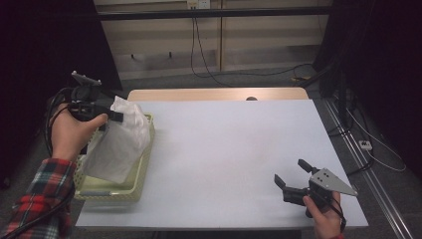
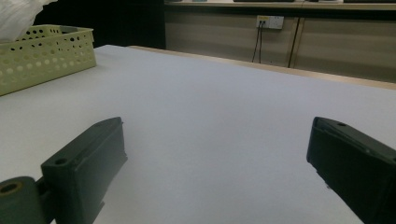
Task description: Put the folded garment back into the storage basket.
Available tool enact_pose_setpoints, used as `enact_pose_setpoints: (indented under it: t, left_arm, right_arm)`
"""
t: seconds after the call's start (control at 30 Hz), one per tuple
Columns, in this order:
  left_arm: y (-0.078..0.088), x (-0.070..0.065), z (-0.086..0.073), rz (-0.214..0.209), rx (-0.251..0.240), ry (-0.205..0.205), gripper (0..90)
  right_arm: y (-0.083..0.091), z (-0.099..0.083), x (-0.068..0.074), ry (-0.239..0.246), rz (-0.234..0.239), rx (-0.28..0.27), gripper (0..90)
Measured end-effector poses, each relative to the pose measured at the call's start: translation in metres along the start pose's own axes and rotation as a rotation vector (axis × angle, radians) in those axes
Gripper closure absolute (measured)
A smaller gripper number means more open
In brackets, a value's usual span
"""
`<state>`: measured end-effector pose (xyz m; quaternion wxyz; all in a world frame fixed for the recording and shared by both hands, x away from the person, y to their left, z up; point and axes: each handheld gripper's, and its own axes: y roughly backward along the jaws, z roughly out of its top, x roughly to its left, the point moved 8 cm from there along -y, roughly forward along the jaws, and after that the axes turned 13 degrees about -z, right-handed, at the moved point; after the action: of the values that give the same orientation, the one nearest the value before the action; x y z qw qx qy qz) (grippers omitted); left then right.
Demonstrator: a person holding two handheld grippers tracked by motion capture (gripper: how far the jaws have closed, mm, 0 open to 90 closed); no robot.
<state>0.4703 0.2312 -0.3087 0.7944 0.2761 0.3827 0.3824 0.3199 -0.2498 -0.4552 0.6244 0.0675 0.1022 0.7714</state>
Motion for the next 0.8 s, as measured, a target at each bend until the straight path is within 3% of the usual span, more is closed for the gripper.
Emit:
enact_pose_setpoints:
  t: [0.8]
  left_arm:
    - [0.006,0.016,-0.009,0.007,-0.018,0.045,81.7]
  right_arm:
    - [0.000,0.001,0.002,-0.002,0.004,0.001,3.6]
